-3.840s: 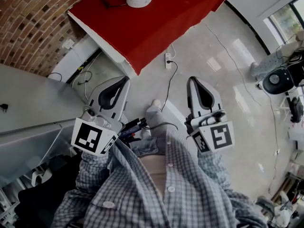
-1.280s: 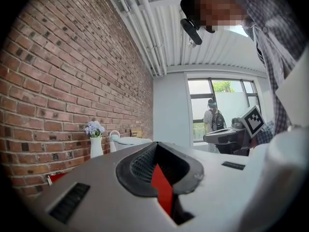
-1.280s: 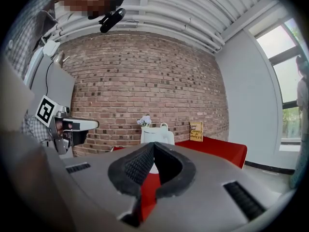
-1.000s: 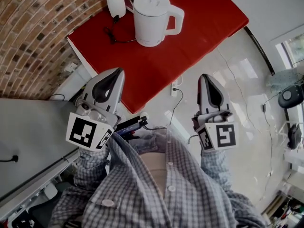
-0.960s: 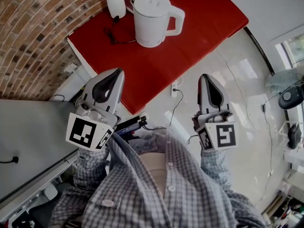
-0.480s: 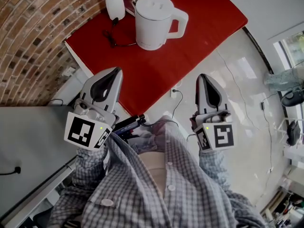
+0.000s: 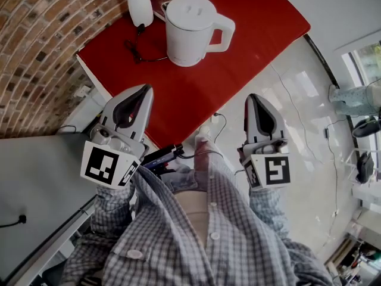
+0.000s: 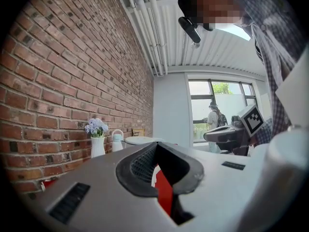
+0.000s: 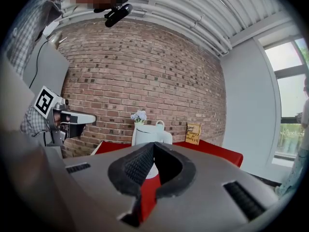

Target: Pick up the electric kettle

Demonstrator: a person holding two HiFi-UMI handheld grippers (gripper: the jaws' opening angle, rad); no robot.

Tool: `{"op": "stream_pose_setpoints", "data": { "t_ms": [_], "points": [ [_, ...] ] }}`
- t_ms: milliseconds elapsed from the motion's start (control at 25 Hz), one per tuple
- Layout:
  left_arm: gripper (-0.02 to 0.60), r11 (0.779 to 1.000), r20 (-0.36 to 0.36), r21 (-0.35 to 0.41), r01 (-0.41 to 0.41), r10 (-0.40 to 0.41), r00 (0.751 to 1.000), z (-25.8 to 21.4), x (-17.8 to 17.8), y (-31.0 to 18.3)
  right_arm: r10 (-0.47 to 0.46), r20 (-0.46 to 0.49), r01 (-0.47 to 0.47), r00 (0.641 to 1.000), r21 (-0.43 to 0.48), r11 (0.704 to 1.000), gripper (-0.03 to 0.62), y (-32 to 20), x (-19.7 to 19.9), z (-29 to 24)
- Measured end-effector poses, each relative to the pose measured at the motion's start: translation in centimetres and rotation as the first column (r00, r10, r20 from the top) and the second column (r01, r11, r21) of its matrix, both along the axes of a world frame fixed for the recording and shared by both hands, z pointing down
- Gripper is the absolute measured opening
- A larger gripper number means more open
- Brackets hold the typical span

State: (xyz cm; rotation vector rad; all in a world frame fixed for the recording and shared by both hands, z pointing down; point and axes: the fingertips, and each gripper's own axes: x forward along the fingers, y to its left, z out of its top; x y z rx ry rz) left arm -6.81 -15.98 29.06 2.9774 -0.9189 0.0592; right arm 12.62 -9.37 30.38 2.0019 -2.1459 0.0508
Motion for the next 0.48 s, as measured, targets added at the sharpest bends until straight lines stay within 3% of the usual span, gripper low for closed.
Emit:
{"op": "stream_pose_setpoints", "data": {
  "t_ms": [480],
  "points": [
    [0.0,0.991,0.004,-0.013,0.134,-0.134,0.991,-0.2,0.7,-2.7,0.007,-0.031,-0.01,1.0,-0.08,0.997,0.008,-6.6,3.4,1.7]
  ]
}}
